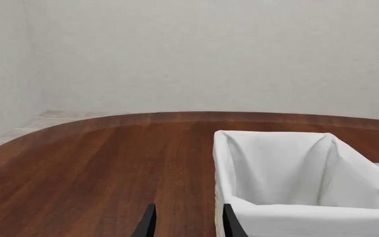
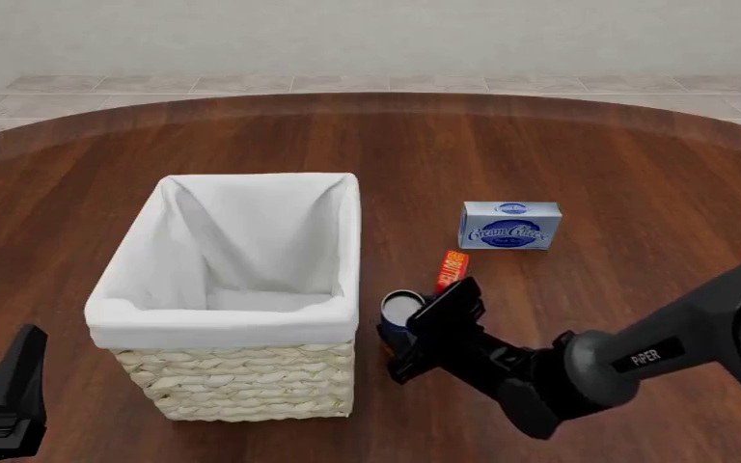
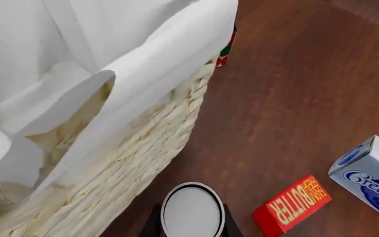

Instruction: Pick up the alphabet soup and put it in the basket.

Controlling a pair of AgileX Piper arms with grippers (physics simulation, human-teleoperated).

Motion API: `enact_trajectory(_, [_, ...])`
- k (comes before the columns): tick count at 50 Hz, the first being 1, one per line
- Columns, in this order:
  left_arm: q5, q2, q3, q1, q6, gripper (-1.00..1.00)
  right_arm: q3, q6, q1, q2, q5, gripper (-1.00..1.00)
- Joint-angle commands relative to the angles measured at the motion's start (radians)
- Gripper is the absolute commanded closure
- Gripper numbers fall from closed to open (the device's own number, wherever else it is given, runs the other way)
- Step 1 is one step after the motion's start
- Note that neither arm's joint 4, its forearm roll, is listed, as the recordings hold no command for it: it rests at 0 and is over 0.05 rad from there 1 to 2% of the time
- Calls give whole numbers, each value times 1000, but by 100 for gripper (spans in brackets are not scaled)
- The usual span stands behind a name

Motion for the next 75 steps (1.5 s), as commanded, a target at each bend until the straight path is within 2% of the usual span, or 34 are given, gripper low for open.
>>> enact_trajectory(1, [0,0,0,0,0,-100,13,3,-8,-11,-15,100])
enact_trajectory(26, [0,0,0,0,0,-100,47,-29,-12,-40,-34,100])
enact_trajectory(75, [0,0,0,0,0,-100,144,-56,5,-309,63,100])
